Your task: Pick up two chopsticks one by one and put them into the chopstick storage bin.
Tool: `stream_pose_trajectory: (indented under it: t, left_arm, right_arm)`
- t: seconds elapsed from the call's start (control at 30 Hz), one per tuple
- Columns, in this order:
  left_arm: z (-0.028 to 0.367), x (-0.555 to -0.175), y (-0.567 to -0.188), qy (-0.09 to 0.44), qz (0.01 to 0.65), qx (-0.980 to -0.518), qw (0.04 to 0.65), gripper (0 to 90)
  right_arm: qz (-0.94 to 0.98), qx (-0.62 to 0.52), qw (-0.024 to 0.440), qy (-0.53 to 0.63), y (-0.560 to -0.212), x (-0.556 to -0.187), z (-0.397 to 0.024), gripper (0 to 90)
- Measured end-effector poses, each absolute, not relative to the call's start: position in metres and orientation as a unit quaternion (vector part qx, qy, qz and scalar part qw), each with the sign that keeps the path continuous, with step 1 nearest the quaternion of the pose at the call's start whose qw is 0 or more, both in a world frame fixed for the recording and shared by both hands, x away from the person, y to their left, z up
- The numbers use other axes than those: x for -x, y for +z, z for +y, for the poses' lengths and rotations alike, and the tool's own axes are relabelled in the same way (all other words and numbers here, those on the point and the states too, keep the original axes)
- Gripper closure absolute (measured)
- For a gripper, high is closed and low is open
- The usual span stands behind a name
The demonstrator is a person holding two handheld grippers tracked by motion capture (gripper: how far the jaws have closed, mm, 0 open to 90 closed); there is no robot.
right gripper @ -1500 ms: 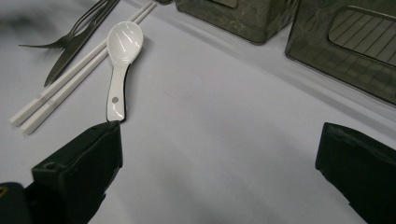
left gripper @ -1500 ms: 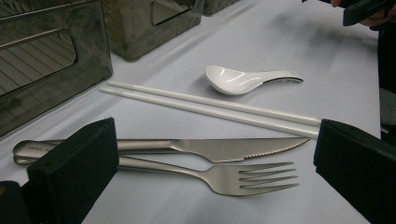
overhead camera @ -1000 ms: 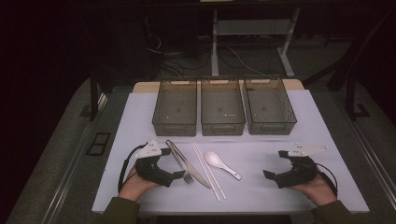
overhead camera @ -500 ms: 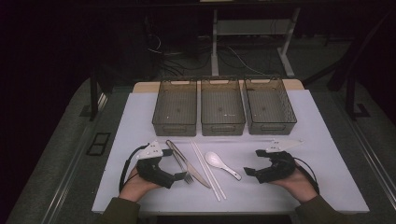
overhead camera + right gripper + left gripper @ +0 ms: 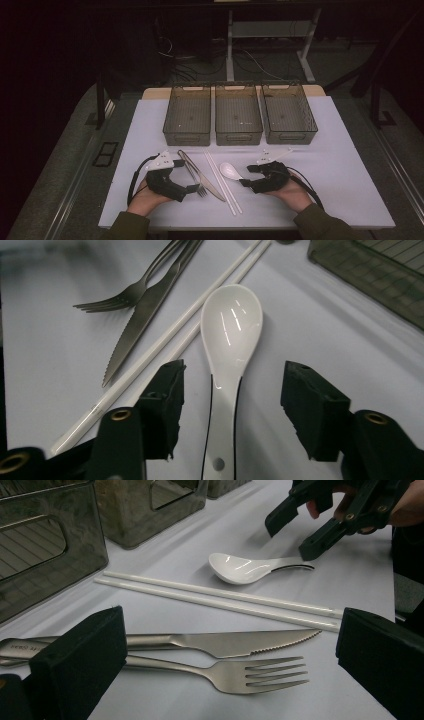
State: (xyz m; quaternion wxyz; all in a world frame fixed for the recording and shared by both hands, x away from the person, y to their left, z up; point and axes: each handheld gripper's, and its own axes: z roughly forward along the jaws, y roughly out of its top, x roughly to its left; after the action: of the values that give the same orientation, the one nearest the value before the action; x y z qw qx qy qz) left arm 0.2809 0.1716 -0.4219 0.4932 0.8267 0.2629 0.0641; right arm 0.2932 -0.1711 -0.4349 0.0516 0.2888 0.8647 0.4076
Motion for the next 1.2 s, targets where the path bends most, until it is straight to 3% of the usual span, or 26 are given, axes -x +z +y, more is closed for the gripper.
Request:
stream_pose_trajectory:
  t: [0.6,0.87,0.97,1.0,1.2]
  left_arm:
    - [0.172,-0.28,-0.421,0.064,0.265,-0.824,0.497,0.0]
    - [0.172,-0.28,-0.421,0.064,0.264,-0.824,0.498,0.0]
    - [0.172,-0.28,-0.421,0.064,0.265,-0.823,0.498,0.0]
    - [0.172,-0.28,-0.421,0.064,0.264,-0.824,0.498,0.0]
    - [0.172,-0.28,-0.421,0.064,0.265,-0.823,0.498,0.0]
  right_arm:
    - [0.892,-0.269,0.078,0.356,-0.447,-0.294,-0.152,69.8]
    - [0.892,-0.266,0.083,0.356,-0.446,-0.293,-0.153,73.3]
    - [0.884,-0.269,0.1,0.369,-0.439,-0.294,-0.16,85.5]
    - [0.881,-0.272,0.08,0.379,-0.438,-0.296,-0.163,85.6]
    - [0.886,-0.265,0.089,0.37,-0.44,-0.295,-0.161,85.7]
